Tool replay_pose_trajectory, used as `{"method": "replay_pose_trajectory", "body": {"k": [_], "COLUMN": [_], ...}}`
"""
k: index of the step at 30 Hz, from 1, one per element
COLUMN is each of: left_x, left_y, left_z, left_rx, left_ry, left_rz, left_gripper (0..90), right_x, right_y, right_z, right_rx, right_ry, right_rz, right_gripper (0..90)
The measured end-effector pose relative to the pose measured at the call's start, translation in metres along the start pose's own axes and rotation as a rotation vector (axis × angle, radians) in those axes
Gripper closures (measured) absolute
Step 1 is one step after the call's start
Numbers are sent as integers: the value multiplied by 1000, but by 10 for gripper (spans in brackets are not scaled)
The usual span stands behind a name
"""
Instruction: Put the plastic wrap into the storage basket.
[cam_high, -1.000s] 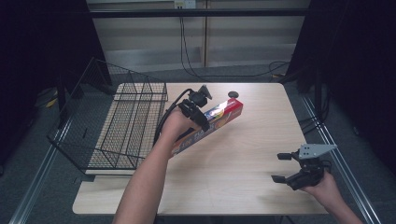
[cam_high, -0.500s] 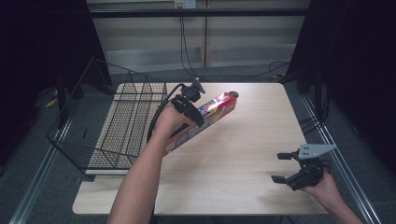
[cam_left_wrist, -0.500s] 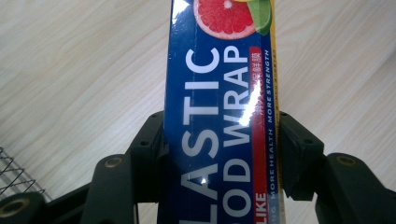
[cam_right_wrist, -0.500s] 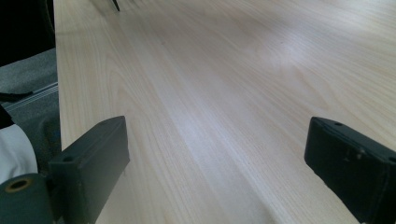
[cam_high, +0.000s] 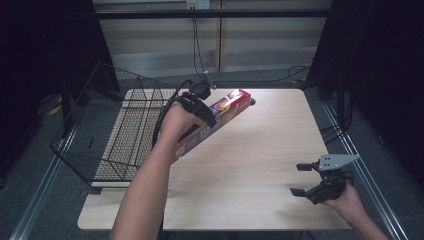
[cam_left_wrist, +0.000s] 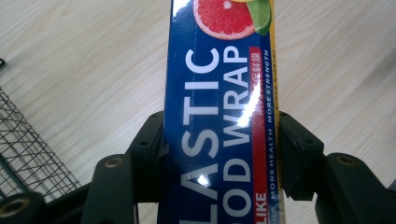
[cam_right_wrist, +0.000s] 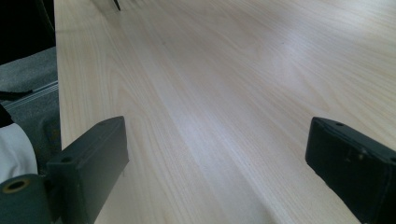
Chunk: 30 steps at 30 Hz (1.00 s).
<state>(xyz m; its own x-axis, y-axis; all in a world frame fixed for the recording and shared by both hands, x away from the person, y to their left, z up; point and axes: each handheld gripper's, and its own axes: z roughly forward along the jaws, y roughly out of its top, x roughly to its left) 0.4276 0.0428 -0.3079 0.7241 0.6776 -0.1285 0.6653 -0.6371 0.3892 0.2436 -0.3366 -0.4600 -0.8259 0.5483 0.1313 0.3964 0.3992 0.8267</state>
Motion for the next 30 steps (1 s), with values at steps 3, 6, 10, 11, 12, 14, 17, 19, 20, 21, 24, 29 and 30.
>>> {"method": "replay_pose_trajectory", "body": {"k": [3, 6, 10, 11, 12, 14, 17, 19, 20, 21, 24, 29, 30], "left_x": [0, 1, 3, 4, 6, 8, 11, 12, 12, 13, 16, 18, 18], "left_y": [1, 2, 2, 1, 0, -3, -5, -5, -5, -6, -7, -9, -9], "left_z": [-7, -12, -22, -23, -25, -27, -30, -31, -31, -34, -38, -43, -45], "left_rx": [-1, -5, 12, 1, 5, -4, 8, 10, 10, 17, 1, -10, -10], "left_ry": [12, 5, 25, 22, 23, 23, 27, 35, 35, 35, 36, 46, 51], "left_rz": [10, -4, -2, -15, -12, -32, -33, -34, -34, -41, -52, -81, -82], "left_gripper": [440, 440, 441, 441, 441, 441, 441, 441, 440, 440, 440, 440, 440], "right_x": [0, 1, 1, 1, 1, 1, 1, 1, 1, 1, 1, 1, 1], "right_y": [0, 0, 1, 1, 1, 1, 1, 1, 1, 1, 1, 1, 1], "right_z": [0, 0, 0, 0, 0, 0, 0, 0, 0, 0, 1, 0, 0], "right_rx": [-2, -2, -1, -4, -4, -1, -2, -1, -1, -1, 1, 1, 1], "right_ry": [3, 2, 1, 0, 0, 2, 0, -4, -4, -4, 0, 1, 1], "right_rz": [-3, -3, -2, -4, -4, -2, -6, -11, -11, -9, -7, -5, -5], "right_gripper": [56, 56, 56, 56, 56, 56, 55, 53, 53, 53, 52, 51, 51]}}
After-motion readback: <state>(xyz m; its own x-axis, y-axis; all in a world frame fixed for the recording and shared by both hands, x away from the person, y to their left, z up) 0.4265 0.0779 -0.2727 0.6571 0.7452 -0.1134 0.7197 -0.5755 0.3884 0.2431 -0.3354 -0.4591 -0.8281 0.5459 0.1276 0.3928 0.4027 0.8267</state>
